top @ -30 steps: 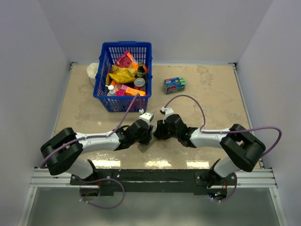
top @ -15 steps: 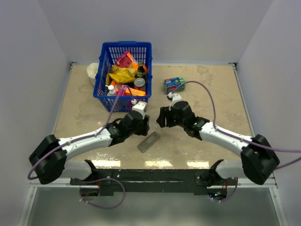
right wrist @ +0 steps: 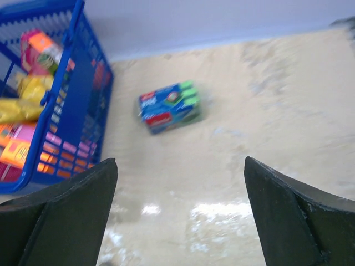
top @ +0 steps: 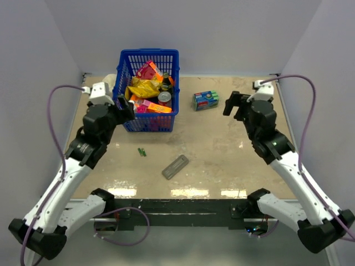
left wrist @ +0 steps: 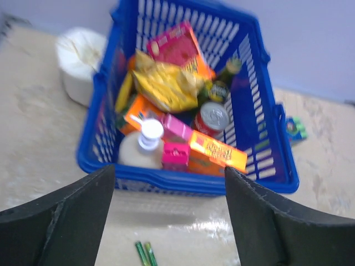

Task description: Load the batteries into the remote control

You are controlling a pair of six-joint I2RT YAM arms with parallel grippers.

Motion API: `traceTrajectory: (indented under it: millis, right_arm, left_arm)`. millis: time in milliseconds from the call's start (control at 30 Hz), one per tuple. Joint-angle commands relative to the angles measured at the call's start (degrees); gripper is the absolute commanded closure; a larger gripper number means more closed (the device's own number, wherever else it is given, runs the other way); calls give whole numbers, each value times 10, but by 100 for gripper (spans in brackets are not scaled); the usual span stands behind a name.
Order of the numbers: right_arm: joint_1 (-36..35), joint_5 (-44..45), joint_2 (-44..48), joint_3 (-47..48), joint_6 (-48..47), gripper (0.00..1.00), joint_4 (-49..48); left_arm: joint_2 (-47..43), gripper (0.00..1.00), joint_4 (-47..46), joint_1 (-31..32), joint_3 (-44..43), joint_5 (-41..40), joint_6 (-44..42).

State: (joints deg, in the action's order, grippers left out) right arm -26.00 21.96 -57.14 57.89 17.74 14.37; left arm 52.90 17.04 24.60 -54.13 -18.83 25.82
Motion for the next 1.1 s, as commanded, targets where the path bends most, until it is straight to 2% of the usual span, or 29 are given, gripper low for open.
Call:
traceTrajectory:
  millis: [0,167,300,633,1067]
  right_arm:
    - [2,134,86,56,-67,2,10]
    - [2,199,153,86,-139,2,-35]
    - [2,162,204,75,-174,2,-111]
    - [2,143,249,39,-226,2,-190]
    - [2,134,244,43,-267,2,-216]
  left_arm:
    - [-60,13,47,-14,-91,-109,-64]
    - [-116,0,27,-14,-151,-202,-126]
    - [-155,0,-26,-14,-164,-250,-181]
    - [-234,0,-207,-14,-104,-282,-228]
    - [-213,0,-245,-14,-65,-273,-213]
